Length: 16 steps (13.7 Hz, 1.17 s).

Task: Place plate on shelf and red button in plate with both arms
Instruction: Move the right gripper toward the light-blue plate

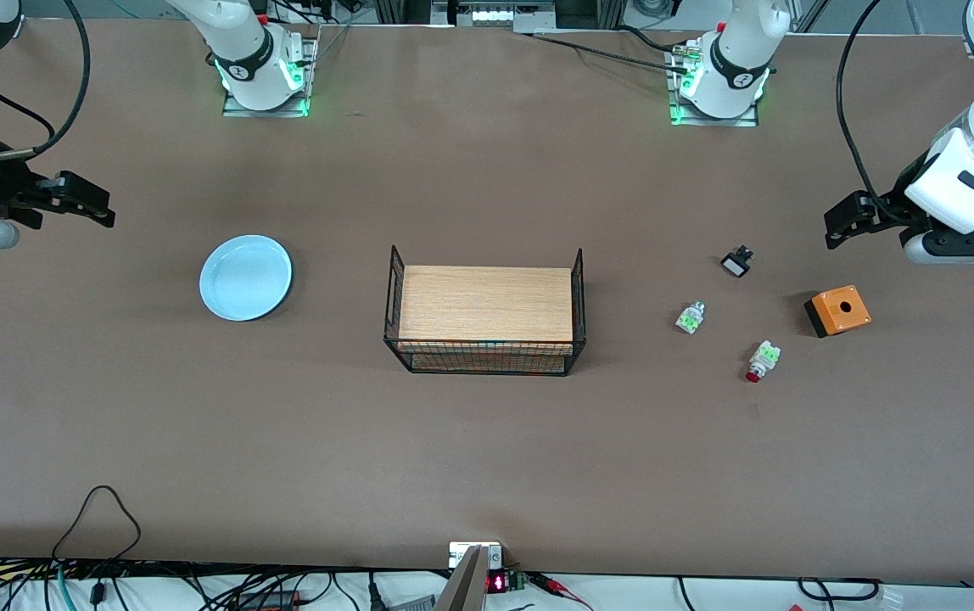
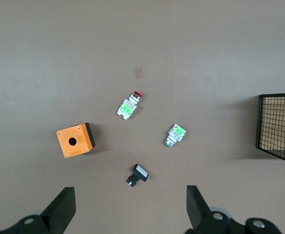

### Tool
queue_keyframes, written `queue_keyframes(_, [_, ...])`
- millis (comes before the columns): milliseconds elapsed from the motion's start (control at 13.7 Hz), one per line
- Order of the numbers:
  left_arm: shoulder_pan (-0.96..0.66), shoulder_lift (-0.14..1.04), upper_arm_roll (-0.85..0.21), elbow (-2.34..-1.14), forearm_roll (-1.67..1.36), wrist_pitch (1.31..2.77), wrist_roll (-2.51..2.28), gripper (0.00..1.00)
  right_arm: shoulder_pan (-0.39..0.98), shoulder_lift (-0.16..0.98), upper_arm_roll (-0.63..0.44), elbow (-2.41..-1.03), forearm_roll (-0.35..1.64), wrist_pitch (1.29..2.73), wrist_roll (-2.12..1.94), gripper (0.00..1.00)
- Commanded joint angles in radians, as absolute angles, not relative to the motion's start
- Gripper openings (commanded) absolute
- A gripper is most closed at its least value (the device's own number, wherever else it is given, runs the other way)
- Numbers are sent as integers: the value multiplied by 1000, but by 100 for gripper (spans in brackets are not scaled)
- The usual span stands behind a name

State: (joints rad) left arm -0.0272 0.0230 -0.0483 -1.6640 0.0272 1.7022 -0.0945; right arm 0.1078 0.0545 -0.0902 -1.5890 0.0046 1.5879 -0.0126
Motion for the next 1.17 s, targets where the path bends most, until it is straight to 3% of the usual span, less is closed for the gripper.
queue_keyframes(0, [-25, 40, -51, -1628, 14, 1677, -87, 100, 118, 38, -89, -1589, 0, 1568, 9, 100])
queue_keyframes(585, [-25, 40, -51, -1628, 14, 1677, -86, 100, 113, 118, -95, -1588, -20, 1575, 1, 100])
queue_keyframes(1098, [-23, 40, -49, -1628, 14, 1677, -86, 100, 140, 224, -94, -1633, -86, 1705, 23, 100])
